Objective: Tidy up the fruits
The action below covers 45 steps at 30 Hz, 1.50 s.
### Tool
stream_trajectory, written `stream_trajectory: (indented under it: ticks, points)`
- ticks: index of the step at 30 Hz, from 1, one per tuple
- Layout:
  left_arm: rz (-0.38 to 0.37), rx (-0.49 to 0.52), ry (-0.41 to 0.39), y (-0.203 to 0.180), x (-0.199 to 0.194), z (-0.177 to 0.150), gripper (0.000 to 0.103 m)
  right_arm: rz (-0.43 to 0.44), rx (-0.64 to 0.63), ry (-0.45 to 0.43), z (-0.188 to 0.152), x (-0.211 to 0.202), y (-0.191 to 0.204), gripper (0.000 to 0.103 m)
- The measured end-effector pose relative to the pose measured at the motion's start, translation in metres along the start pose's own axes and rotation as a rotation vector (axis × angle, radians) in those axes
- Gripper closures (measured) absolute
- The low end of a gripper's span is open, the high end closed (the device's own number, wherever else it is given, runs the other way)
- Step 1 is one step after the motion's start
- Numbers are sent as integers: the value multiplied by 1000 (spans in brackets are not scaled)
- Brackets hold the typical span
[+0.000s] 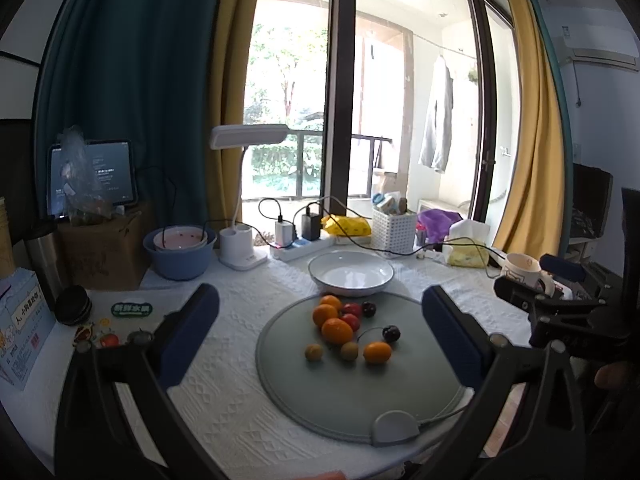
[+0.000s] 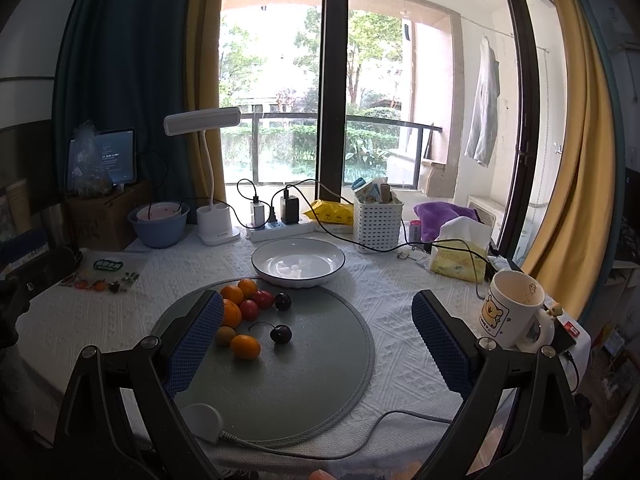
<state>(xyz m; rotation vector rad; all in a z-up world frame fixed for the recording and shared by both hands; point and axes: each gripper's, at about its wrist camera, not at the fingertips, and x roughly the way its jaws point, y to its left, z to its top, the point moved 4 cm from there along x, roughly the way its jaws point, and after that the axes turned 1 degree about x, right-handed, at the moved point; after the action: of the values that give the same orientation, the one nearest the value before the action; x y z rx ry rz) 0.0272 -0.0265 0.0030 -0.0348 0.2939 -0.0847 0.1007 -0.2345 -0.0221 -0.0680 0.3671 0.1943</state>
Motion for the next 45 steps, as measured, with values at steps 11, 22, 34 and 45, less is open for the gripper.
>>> stream_trajectory:
  ticks: [11, 22, 34, 45]
  points:
    - [-21, -5, 81, 3, 30, -14, 1, 32, -22, 52, -11, 22, 1, 6]
    - [-27, 12, 205, 6, 81, -42, 1, 64, -14, 170, -34, 73, -1, 18]
    - [-28, -22, 370, 15, 137, -70, 13, 98, 1, 288, -53, 120, 0, 32]
    - [-37, -37, 494, 17, 177, -91, 36, 134, -14, 386, -65, 160, 2, 39]
